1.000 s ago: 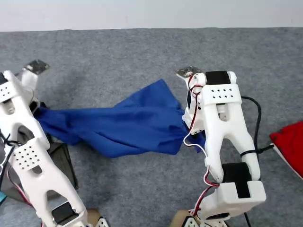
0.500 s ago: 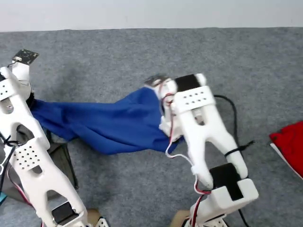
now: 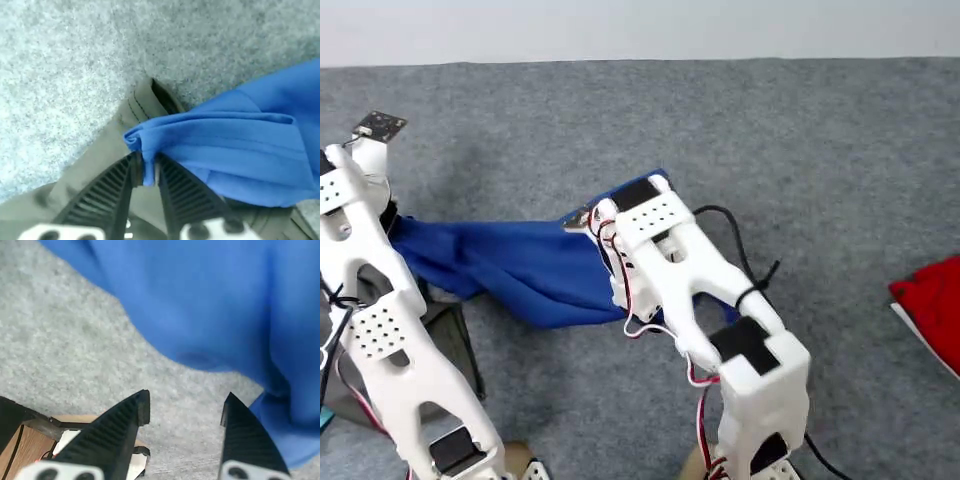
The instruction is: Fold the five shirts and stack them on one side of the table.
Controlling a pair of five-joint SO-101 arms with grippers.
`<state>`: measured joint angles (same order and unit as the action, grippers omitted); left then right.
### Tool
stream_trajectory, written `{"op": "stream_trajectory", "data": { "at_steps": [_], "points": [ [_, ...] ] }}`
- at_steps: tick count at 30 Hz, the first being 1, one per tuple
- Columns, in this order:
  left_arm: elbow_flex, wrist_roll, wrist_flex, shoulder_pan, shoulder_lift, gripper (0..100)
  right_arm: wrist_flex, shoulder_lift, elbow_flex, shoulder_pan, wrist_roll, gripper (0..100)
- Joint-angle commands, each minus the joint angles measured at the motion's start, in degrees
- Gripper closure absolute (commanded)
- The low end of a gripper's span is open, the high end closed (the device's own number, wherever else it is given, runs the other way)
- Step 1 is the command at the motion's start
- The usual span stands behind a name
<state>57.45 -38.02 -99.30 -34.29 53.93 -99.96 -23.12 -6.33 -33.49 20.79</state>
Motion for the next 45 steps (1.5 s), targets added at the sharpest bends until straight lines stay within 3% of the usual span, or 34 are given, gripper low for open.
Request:
{"op": "stream_trajectory", "data": {
  "at_steps": [1, 10, 15, 18, 28, 45],
  "points": [
    [0.40, 0.62, -1.14, 0.44, -0.35, 100, 2.42, -2.33, -3.87, -0.57, 0.70, 76.0],
    [0.31, 0.62, -1.14, 0.35, -0.35, 100, 10.59, -11.56, -3.96, 4.70, 3.52, 76.4],
    [0.31, 0.62, -1.14, 0.44, -0.35, 100, 12.26, -12.53, -6.59, 8.48, 3.52, 90.0],
    [0.31, 0.70, -1.14, 0.53, -0.70, 99, 11.56, -13.23, -9.32, 10.86, 3.60, 99.4],
    [0.31, 5.63, -1.23, 6.51, -12.22, 99, -3.21, -12.79, -28.22, 17.80, 3.60, 98.7],
    [0.31, 24.18, -1.23, 19.87, -43.78, 99, -2.86, 18.95, -32.18, 29.58, 9.85, 98.7]
  ]
}}
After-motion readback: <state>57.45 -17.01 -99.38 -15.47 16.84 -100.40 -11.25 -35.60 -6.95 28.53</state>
